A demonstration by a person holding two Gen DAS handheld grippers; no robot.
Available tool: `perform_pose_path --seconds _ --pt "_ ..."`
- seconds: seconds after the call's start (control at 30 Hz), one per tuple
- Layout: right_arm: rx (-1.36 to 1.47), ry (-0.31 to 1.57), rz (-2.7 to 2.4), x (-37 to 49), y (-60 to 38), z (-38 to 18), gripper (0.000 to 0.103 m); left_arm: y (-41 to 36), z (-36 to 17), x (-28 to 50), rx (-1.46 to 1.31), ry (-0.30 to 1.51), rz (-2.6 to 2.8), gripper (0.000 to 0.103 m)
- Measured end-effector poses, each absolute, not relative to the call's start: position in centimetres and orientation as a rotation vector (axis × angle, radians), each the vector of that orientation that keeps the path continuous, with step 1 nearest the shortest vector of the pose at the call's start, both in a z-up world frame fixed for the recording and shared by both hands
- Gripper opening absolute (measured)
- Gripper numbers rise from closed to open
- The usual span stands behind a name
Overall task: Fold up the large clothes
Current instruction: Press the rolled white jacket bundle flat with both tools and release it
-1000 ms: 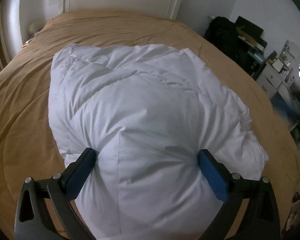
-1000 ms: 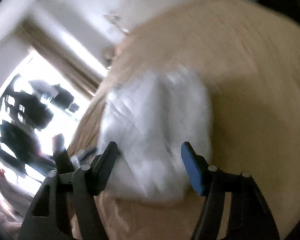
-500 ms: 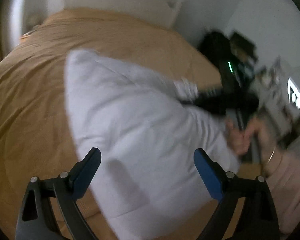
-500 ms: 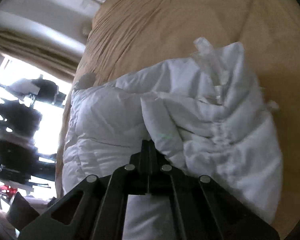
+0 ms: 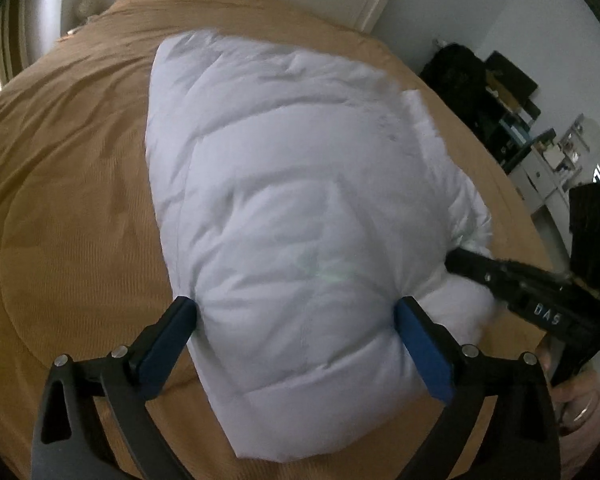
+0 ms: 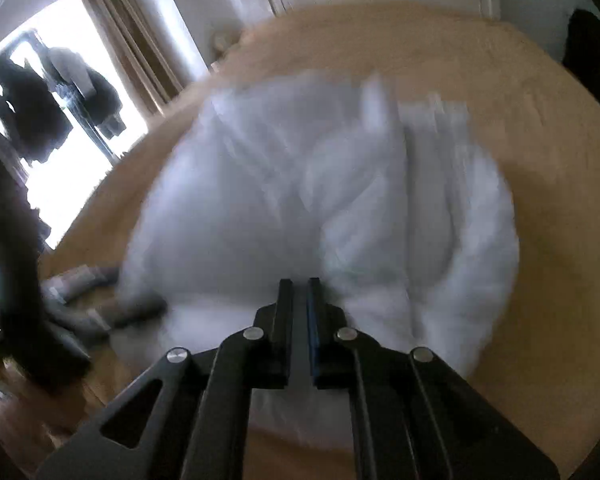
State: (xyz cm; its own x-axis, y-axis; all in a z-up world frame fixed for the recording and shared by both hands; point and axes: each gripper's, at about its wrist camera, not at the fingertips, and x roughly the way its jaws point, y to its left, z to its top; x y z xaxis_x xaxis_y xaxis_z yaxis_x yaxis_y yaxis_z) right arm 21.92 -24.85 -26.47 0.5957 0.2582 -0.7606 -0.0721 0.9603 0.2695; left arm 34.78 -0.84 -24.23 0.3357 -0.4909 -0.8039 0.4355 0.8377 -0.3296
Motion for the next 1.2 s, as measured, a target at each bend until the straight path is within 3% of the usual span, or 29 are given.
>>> perform_pose_path --seconds 0.23,0.3,0.37,0.5,0.67,0.77,0.83,0.9,0.97,1.1,1.2 --pt "0.287 0.894 0.184 21.6 -26.9 -24.8 0.009 -0.9 -24.8 34.1 -0.074 1.094 -0.595 0.101" --pt "0.308 0.862 0.217 23.9 -26.7 -23.0 0.010 -1.2 -24.6 33.9 -0.061 1.091 -0.595 0.101" --pt "0.322 0.882 0.225 27.3 -26.6 -22.8 0.017 -1.4 -24.6 33.7 -0.049 1.090 -0.596 0.101" --pt "0.175 0.970 -0.028 33.4 -27.9 -24.2 0.015 -1.7 -24.6 33.3 -0.036 1.091 -0.593 0.102" --pt "0.271 0.875 0.029 36.2 -27.0 -19.9 0.022 -2.1 -24.6 33.1 -0.016 1.093 -0.595 0.103" --pt "0.215 0.962 0.135 39.2 -24.0 -21.0 0.033 -2.4 -24.7 32.9 -0.017 1.095 -0.600 0.103" --pt "0.173 1.037 0.049 40.9 -24.7 -23.0 0.032 -2.1 -24.8 32.7 -0.030 1.101 -0.601 0.103" --pt "0.036 1.040 -0.208 40.8 -27.5 -24.0 0.032 -2.1 -24.9 32.6 -0.030 1.100 -0.600 0.103" --pt "-0.010 1.009 -0.309 38.7 -29.4 -23.3 0.038 -2.0 -25.0 32.5 -0.031 1.101 -0.601 0.103" --pt "0.204 0.864 -0.026 29.0 -28.3 -20.2 0.038 -1.8 -25.1 32.6 -0.050 1.111 -0.598 0.103" --pt "0.102 0.909 0.075 23.5 -25.2 -21.7 0.043 -1.5 -25.3 32.5 -0.067 1.144 -0.593 0.103"
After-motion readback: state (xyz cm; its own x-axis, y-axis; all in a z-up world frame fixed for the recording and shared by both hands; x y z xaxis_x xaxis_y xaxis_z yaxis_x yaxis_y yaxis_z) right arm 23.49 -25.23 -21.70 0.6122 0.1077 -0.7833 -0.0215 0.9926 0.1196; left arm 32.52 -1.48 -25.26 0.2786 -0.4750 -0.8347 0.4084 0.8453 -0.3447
